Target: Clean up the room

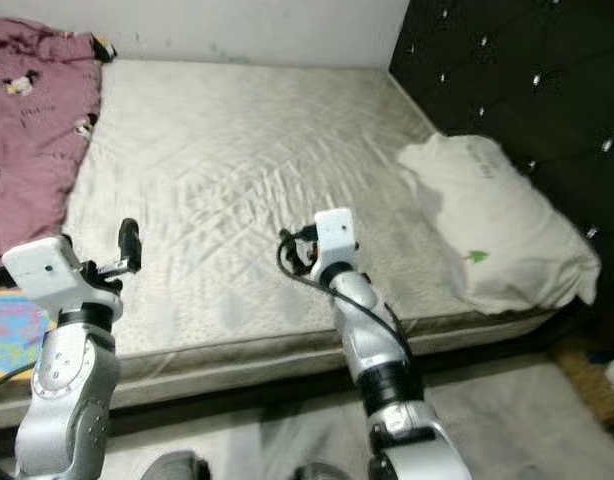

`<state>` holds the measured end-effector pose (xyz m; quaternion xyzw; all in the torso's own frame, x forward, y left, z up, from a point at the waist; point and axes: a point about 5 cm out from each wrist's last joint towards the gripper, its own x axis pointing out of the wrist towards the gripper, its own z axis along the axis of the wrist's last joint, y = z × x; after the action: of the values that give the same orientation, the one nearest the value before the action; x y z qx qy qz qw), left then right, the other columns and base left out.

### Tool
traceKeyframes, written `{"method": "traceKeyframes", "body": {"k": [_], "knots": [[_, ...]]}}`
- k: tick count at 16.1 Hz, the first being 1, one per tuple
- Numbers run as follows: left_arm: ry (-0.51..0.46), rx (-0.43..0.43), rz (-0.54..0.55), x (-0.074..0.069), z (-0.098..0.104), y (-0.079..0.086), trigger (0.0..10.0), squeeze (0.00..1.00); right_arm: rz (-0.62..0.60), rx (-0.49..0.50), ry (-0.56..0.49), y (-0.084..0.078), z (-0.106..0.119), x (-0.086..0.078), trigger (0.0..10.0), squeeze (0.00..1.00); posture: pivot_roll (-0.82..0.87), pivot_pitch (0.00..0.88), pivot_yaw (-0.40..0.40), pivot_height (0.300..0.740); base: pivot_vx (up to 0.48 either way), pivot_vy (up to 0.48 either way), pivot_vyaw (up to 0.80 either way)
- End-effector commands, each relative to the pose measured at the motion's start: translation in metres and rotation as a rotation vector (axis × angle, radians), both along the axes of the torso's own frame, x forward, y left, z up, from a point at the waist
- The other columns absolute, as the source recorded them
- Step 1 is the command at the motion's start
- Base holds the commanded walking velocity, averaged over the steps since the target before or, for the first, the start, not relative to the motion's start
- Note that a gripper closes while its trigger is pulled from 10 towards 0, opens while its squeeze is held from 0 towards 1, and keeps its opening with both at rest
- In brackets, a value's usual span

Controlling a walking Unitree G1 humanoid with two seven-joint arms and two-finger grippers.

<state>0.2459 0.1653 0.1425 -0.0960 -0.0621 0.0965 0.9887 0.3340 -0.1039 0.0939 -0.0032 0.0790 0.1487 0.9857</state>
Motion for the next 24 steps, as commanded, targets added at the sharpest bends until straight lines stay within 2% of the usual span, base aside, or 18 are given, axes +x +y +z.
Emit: {"method": "traceKeyframes", "body": {"k": [1,5,12,17,20,24], "knots": [[-0.017,-0.006,-0.015,-0.0009,0.0035,-0.0043,10.0,0.00,-0.008,-0.007,-0.003,-0.0040,0.0009,0.0008,10.0,0.00,0.13,0.044,-0.112,0.740,0.000,0.000,0.00],[-0.029,-0.012,-0.034,-0.0019,0.0043,-0.0052,10.0,0.00,0.010,-0.011,-0.015,-0.0017,0.0013,0.0006,10.0,0.00,0.13,0.039,-0.115,0.740,0.000,0.000,0.00],[-0.031,-0.014,-0.043,-0.0025,0.0046,-0.0060,10.0,0.00,0.012,-0.005,-0.013,-0.0016,0.0010,0.0001,10.0,0.00,0.13,0.044,-0.113,0.740,0.256,0.000,0.17],[0.002,-0.011,-0.006,-0.0011,0.0004,-0.0043,10.0,0.00,0.010,-0.005,-0.009,-0.0018,0.0005,0.0005,10.0,0.00,0.13,0.046,-0.112,0.740,0.000,0.000,0.00],[-0.006,-0.018,-0.021,-0.0004,0.0009,-0.0050,10.0,0.00,0.015,-0.012,-0.016,-0.0017,0.0013,0.0009,10.0,0.00,0.13,0.046,-0.112,0.740,0.000,0.000,0.00],[-0.009,-0.025,-0.025,-0.0002,0.0015,-0.0054,10.0,0.00,0.020,-0.017,-0.018,-0.0013,0.0012,0.0007,10.0,0.00,0.13,0.046,-0.112,0.740,0.000,0.452,0.78]]}}
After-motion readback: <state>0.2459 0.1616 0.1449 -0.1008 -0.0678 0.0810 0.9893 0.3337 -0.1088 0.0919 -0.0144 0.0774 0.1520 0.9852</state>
